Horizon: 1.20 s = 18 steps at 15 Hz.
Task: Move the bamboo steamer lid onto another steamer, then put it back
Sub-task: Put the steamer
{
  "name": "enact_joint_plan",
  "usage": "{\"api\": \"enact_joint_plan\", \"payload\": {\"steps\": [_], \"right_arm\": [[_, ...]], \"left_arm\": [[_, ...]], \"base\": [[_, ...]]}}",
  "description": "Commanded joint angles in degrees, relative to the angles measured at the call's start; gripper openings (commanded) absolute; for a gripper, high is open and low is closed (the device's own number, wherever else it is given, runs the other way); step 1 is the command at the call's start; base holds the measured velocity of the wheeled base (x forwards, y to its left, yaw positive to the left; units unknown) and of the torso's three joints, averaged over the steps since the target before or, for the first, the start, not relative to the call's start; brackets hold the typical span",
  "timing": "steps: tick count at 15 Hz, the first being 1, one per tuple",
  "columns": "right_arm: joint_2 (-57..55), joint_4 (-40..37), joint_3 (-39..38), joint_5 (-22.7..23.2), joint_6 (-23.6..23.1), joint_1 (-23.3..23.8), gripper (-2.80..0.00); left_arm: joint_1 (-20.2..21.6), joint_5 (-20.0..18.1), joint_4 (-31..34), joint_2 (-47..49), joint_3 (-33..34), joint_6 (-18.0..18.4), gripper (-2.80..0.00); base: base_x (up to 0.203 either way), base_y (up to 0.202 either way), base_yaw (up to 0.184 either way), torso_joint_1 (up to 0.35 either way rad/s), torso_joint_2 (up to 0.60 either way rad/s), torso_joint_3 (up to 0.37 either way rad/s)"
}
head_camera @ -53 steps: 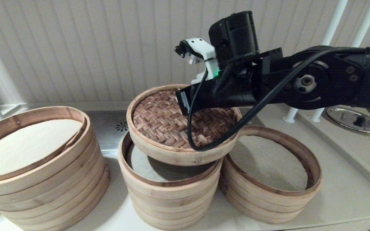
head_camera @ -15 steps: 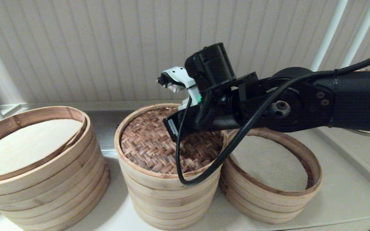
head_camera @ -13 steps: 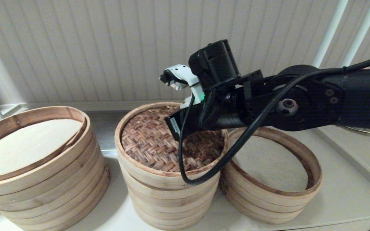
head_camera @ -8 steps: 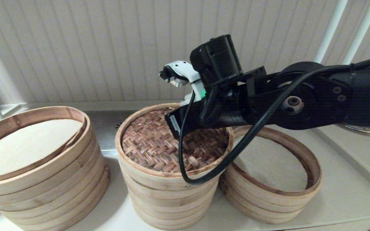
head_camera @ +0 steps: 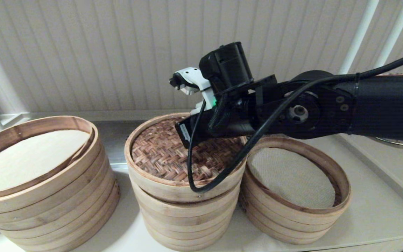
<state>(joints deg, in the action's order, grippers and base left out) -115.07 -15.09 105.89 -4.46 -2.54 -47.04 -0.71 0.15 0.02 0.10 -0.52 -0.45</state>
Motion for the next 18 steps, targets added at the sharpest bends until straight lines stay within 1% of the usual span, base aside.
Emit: {"api": "enact_joint_plan", "payload": {"steps": [1, 11, 13, 14, 18], "right_arm": [[-0.9, -0.1, 0.5, 0.0, 0.0, -0.2, -2.8], [-0.9, -0.3, -0.4, 0.0, 0.3, -0.5, -2.8], [-0.7, -0.4, -0.6, -0.7, 0.3, -0.5, -2.8], [-0.7, -0.2, -0.9, -2.0, 0.3, -0.5, 0.0], [1.7, 0.0, -1.1, -2.5, 0.3, -0.6, 0.0]], "left_arm": [[0.0, 0.0, 0.0, 0.0, 0.0, 0.0, -2.8], [0.0, 0.0, 0.0, 0.0, 0.0, -0.1, -2.8], [0.0, 0.0, 0.0, 0.0, 0.0, 0.0, -2.8], [0.0, 0.0, 0.0, 0.0, 0.0, 0.0, -2.8], [0.0, 0.0, 0.0, 0.0, 0.0, 0.0, -2.8]], "base": [[0.0, 0.0, 0.0, 0.0, 0.0, 0.0], [0.0, 0.0, 0.0, 0.0, 0.0, 0.0], [0.0, 0.0, 0.0, 0.0, 0.0, 0.0], [0.0, 0.0, 0.0, 0.0, 0.0, 0.0], [0.0, 0.0, 0.0, 0.0, 0.0, 0.0]]}}
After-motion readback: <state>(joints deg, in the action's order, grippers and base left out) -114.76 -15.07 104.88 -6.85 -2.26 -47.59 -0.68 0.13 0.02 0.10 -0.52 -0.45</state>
